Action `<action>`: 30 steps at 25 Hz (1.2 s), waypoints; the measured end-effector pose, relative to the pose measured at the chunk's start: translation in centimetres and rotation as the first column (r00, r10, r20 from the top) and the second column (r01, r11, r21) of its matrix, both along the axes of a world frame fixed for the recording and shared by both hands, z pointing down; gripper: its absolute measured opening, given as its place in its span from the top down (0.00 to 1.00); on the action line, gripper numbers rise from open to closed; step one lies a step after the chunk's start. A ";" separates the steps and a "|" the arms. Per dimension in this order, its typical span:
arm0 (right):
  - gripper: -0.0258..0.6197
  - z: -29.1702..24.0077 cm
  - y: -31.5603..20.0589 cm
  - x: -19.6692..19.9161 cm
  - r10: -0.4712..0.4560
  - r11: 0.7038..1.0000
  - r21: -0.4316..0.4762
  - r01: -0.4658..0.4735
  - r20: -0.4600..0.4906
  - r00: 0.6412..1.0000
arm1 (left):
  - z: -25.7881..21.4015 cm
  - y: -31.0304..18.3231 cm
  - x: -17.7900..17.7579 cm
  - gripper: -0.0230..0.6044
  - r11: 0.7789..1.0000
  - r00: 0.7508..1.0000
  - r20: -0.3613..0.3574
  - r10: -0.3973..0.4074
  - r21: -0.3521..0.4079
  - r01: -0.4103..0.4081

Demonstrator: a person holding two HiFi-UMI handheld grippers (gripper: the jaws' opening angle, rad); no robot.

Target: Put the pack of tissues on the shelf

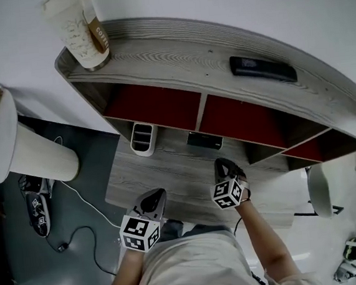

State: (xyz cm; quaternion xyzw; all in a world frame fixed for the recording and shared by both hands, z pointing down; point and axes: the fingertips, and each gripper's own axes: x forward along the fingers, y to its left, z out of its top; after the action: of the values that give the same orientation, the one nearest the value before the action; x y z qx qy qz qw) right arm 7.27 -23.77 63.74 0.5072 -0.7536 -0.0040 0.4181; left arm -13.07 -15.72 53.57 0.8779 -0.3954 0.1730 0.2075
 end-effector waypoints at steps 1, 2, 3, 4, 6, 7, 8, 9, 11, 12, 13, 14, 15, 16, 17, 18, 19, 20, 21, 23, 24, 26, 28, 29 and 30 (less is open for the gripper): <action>0.92 -1.0 0.7 0.3 0.017 1.000 0.007 -0.018 0.053 0.998 | -0.3 0.0 0.7 0.94 1.000 1.000 -0.011 0.006 0.003 -0.006; 0.92 -2.1 1.5 0.6 0.030 0.999 0.016 -0.032 0.105 0.994 | -0.6 0.1 1.4 0.94 1.000 1.000 -0.027 0.015 0.003 -0.014; 0.92 -3.3 2.2 0.9 0.042 0.999 0.028 -0.047 0.155 0.987 | -0.9 0.2 2.2 0.94 1.000 0.999 -0.044 0.025 0.005 -0.025; 0.92 -4.4 2.9 1.3 0.055 0.997 0.039 -0.064 0.207 0.977 | -1.3 0.3 2.9 0.94 0.999 0.998 -0.059 0.038 0.010 -0.038; 0.92 -6.4 4.0 2.1 0.082 0.994 0.047 -0.102 0.317 0.945 | -2.1 0.3 4.3 0.94 0.998 0.996 -0.072 0.061 0.037 -0.058; 0.92 -7.3 4.6 2.4 0.092 0.992 0.046 -0.116 0.364 0.927 | -2.5 0.2 4.9 0.94 0.997 0.995 -0.075 0.068 0.053 -0.065; 0.92 -8.1 5.2 2.8 0.096 0.991 0.044 -0.124 0.399 0.912 | -2.9 0.1 5.5 0.94 0.996 0.994 -0.082 0.074 0.065 -0.069; 0.92 -8.9 5.8 3.1 0.098 0.991 0.044 -0.128 0.422 0.901 | -3.2 -0.1 6.1 0.94 0.995 0.992 -0.094 0.079 0.072 -0.072; 0.92 -10.2 7.1 3.9 0.093 0.990 0.051 -0.130 0.452 0.887 | -3.9 -0.3 7.1 0.94 0.994 0.988 -0.128 0.088 0.077 -0.079; 0.92 -11.0 7.7 4.1 0.089 0.990 0.058 -0.131 0.467 0.880 | -4.3 -0.4 7.6 0.94 0.993 0.985 -0.143 0.096 0.079 -0.085; 0.92 -11.8 8.3 4.4 0.086 0.989 0.064 -0.133 0.482 0.872 | -4.7 -0.5 8.0 0.94 0.992 0.983 -0.153 0.104 0.082 -0.093; 0.92 -12.6 8.8 4.7 0.084 0.988 0.071 -0.137 0.498 0.863 | -5.2 -0.6 8.4 0.94 0.991 0.981 -0.158 0.114 0.089 -0.101; 0.92 -13.5 9.3 5.1 0.083 0.987 0.076 -0.142 0.516 0.853 | -5.6 -0.6 8.8 0.94 0.989 0.979 -0.159 0.125 0.101 -0.110; 0.92 -14.3 9.8 5.4 0.083 0.986 0.078 -0.148 0.537 0.839 | -6.2 -0.6 9.3 0.94 0.985 0.978 -0.157 0.139 0.120 -0.121; 0.92 -15.2 10.2 5.7 0.083 0.985 0.080 -0.154 0.561 0.824 | -6.8 -0.5 9.7 0.94 0.981 0.976 -0.153 0.156 0.143 -0.134; 0.92 -16.0 10.6 6.1 0.082 0.984 0.082 -0.159 0.584 0.808 | -7.3 -0.3 10.2 0.94 0.975 0.974 -0.146 0.175 0.165 -0.150; 0.92 -16.8 10.9 6.4 0.079 0.983 0.088 -0.164 0.601 0.795 | -7.9 -0.1 10.7 0.94 0.968 0.971 -0.139 0.194 0.188 -0.166; 0.92 -17.5 11.2 6.7 0.075 0.981 0.096 -0.169 0.613 0.786 | -8.5 0.1 11.1 0.94 0.961 0.969 -0.132 0.209 0.210 -0.179; 0.92 -18.1 11.5 7.0 0.072 0.979 0.105 -0.174 0.620 0.781 | -9.0 0.3 11.5 0.94 0.956 0.967 -0.128 0.219 0.228 -0.187; 0.92 -19.1 12.1 7.6 0.068 0.976 0.121 -0.182 0.626 0.777 | -9.9 0.5 12.1 0.94 0.950 0.965 -0.129 0.227 0.250 -0.190; 0.92 -19.5 12.4 7.8 0.065 0.975 0.127 -0.184 0.628 0.776 | -10.3 0.6 12.3 0.94 0.948 0.964 -0.138 0.228 0.258 -0.187; 0.92 -20.1 12.9 7.9 0.056 0.974 0.137 -0.182 0.633 0.773 | -11.2 0.8 12.4 0.94 0.946 0.957 -0.182 0.227 0.273 -0.172; 0.92 -20.5 13.2 7.8 0.045 0.972 0.149 -0.180 0.638 0.768 | -11.9 0.9 12.4 0.94 0.946 0.950 -0.219 0.224 0.284 -0.157; 0.92 -20.7 13.4 7.8 0.042 0.971 0.154 -0.182 0.641 0.766 | -12.1 1.0 12.4 0.94 0.944 0.948 -0.225 0.225 0.290 -0.155; 0.92 -20.9 13.5 7.9 0.040 0.970 0.159 -0.185 0.644 0.764 | -12.2 1.1 12.4 0.94 0.943 0.947 -0.228 0.227 0.295 -0.155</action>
State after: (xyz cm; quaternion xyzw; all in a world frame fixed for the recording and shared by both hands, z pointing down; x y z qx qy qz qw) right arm 15.14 -10.23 42.87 0.5647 -0.8135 0.1123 0.0813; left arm -0.68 -14.65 41.33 0.9474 -0.2975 0.0204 0.1162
